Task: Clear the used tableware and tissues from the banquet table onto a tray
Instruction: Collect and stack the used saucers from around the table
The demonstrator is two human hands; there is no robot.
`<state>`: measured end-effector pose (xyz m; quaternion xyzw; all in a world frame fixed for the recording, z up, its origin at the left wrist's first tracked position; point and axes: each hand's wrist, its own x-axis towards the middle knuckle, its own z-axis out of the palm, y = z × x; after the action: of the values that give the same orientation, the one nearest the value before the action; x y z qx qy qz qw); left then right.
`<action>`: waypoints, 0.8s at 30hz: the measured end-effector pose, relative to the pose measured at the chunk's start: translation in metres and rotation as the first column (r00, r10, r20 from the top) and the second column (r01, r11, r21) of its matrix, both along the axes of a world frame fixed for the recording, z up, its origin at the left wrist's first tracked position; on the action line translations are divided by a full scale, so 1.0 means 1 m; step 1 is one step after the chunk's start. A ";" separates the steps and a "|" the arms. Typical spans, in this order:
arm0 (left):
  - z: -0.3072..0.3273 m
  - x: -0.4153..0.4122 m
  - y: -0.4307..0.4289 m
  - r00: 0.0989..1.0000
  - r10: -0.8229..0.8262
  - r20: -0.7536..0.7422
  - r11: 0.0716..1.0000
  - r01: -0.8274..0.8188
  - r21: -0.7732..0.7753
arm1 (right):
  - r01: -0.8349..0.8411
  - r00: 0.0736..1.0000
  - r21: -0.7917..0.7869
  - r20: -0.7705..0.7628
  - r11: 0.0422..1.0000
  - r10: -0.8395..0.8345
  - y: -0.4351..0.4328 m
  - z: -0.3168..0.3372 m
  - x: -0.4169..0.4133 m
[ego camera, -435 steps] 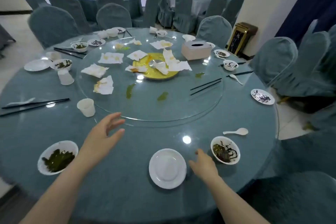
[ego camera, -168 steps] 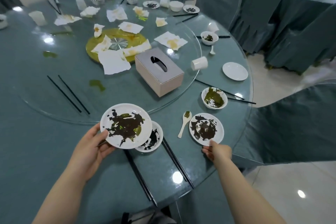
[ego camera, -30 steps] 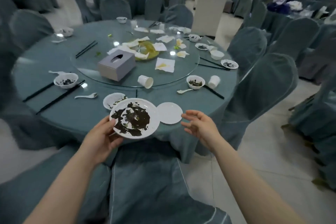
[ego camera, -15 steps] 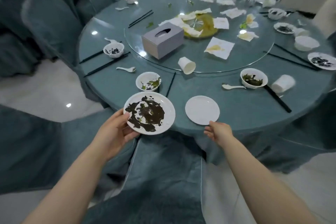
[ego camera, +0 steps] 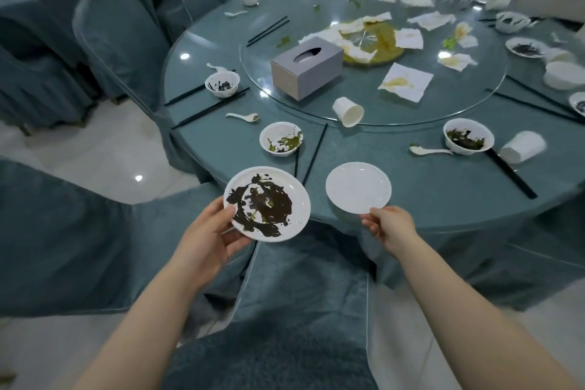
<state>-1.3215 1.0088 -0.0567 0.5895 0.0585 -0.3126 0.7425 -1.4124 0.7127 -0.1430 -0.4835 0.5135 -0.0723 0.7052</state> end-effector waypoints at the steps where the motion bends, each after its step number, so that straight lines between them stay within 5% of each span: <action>1: 0.003 -0.001 0.002 1.000 -0.003 0.006 1.000 0.003 -0.006 | -0.007 1.000 -0.009 0.020 1.000 0.008 0.007 0.007 -0.004; 8: 0.023 -0.011 0.021 0.996 -0.078 0.032 0.994 0.080 -0.074 | -0.039 0.979 -0.125 0.194 0.991 0.063 0.064 0.079 -0.047; 15: 0.035 -0.030 0.041 0.972 -0.232 0.021 0.957 0.232 -0.173 | -0.083 0.986 -0.404 0.097 0.911 0.133 0.134 0.134 -0.099; 24: 0.048 -0.069 0.045 0.888 -0.449 0.097 0.865 0.460 -0.203 | 0.035 0.989 -0.404 0.145 0.914 0.026 0.190 0.146 -0.146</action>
<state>-1.3903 1.0541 -0.0088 0.5079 -0.1343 -0.4693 0.7098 -1.5586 0.9029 0.0028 -0.6113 0.4348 -0.2144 0.6255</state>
